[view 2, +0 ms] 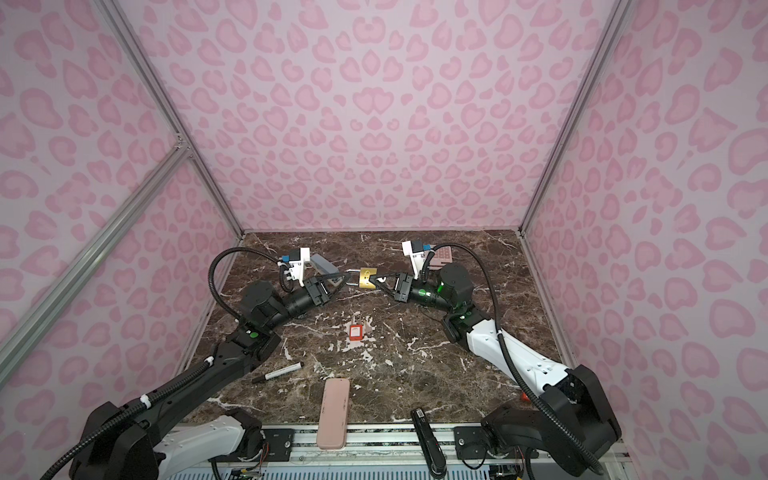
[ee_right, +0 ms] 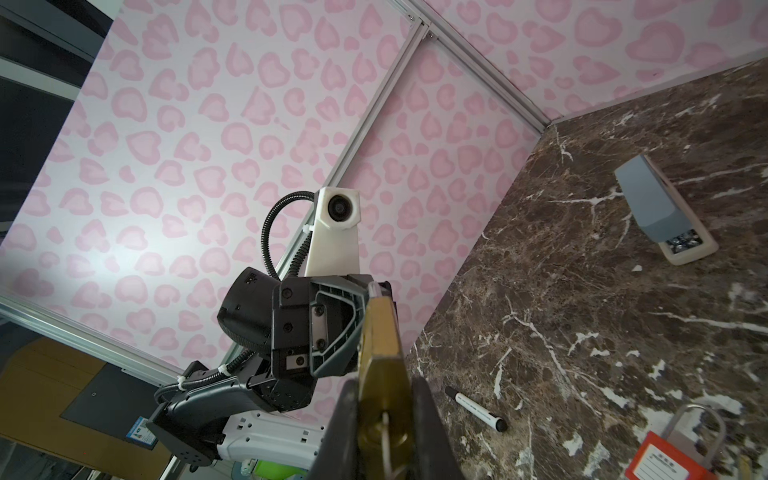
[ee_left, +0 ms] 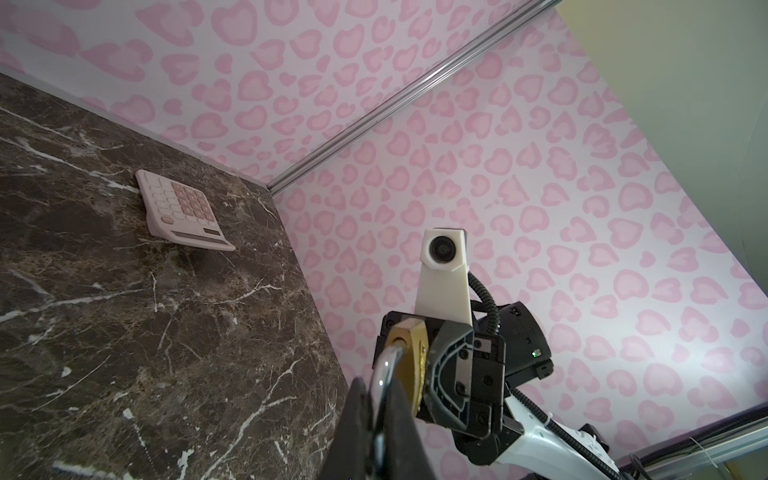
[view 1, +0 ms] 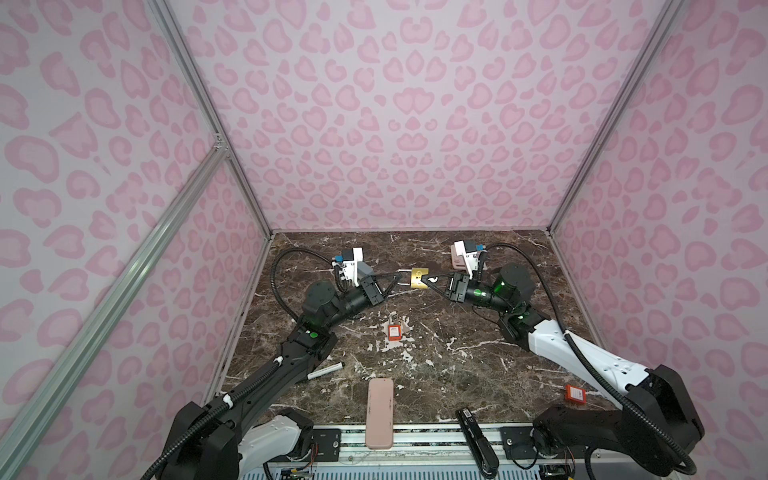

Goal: Lock with the key

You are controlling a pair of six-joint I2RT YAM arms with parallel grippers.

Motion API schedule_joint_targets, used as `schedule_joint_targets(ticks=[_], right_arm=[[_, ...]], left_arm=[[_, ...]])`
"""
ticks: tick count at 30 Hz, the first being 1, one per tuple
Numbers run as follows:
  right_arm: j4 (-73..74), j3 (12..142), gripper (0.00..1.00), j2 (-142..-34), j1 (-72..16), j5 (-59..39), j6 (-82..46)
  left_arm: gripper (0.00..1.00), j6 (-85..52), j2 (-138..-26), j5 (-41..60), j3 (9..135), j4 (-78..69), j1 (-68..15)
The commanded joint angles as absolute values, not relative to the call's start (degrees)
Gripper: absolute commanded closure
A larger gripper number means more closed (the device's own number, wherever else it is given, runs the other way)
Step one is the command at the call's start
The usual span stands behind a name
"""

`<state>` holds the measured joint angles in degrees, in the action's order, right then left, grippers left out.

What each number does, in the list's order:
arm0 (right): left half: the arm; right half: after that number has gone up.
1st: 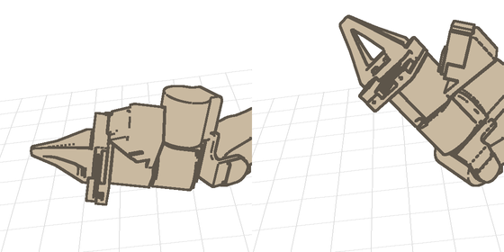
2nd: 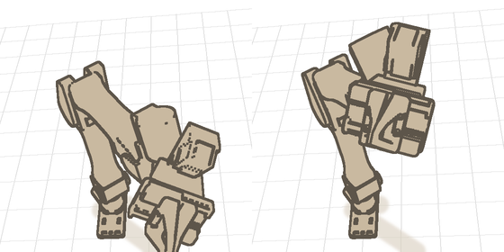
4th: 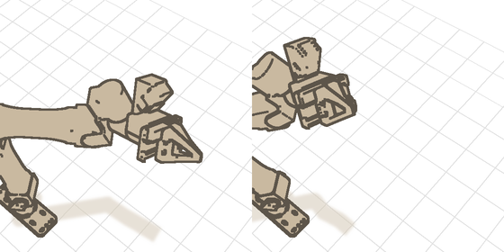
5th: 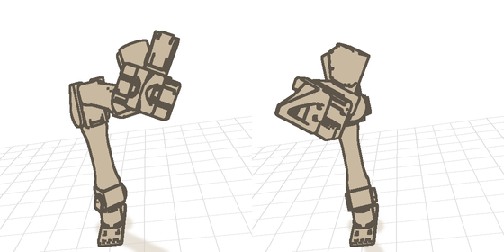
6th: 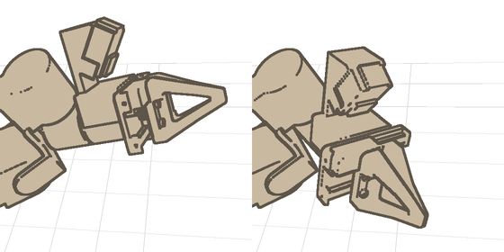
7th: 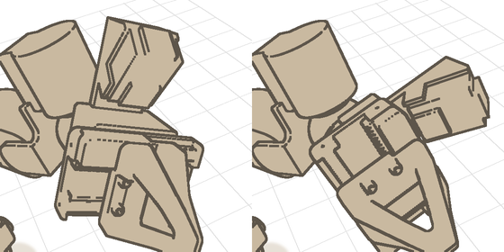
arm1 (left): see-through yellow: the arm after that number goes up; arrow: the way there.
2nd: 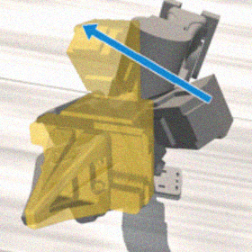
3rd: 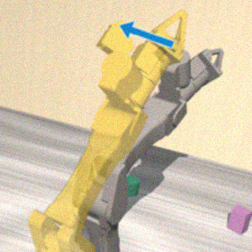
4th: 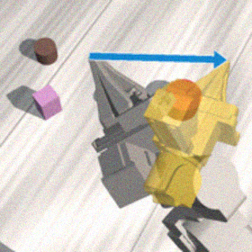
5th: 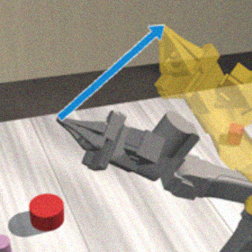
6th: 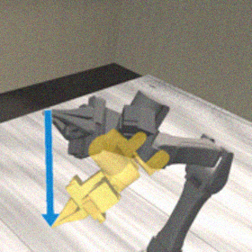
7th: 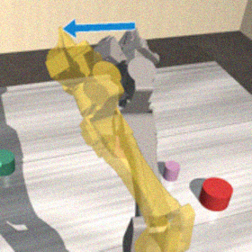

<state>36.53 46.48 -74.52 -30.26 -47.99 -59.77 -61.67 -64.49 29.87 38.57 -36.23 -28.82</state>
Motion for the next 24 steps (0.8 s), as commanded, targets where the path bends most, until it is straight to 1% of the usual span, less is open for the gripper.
schedule_joint_targets(ticks=[1,6,9,12,24], right_arm=[[44.2,47.0,1.0,-75.5,-30.7,-50.5,-62.8],[45.6,47.8,1.0,-77.1,-32.5,-48.2,-61.7],[45.5,50.1,1.0,-79.5,-32.7,-49.2,-61.6],[44.3,51.0,1.0,-80.5,-32.4,-51.0,-60.7],[46.8,50.3,1.0,-80.5,-32.3,-50.5,-63.0]], left_arm=[[0.96,-60.5,-64.8,33.7,38.4,-37.8,-29.6],[0.96,-60.9,-66.6,32.7,39.8,-38.4,-31.8],[0.96,-61.4,-67.8,32.9,41.0,-38.9,-32.8],[0.96,-61.2,-66.9,32.4,41.0,-38.7,-32.8],[0.96,-60.7,-65.0,32.0,41.2,-38.0,-32.5]])
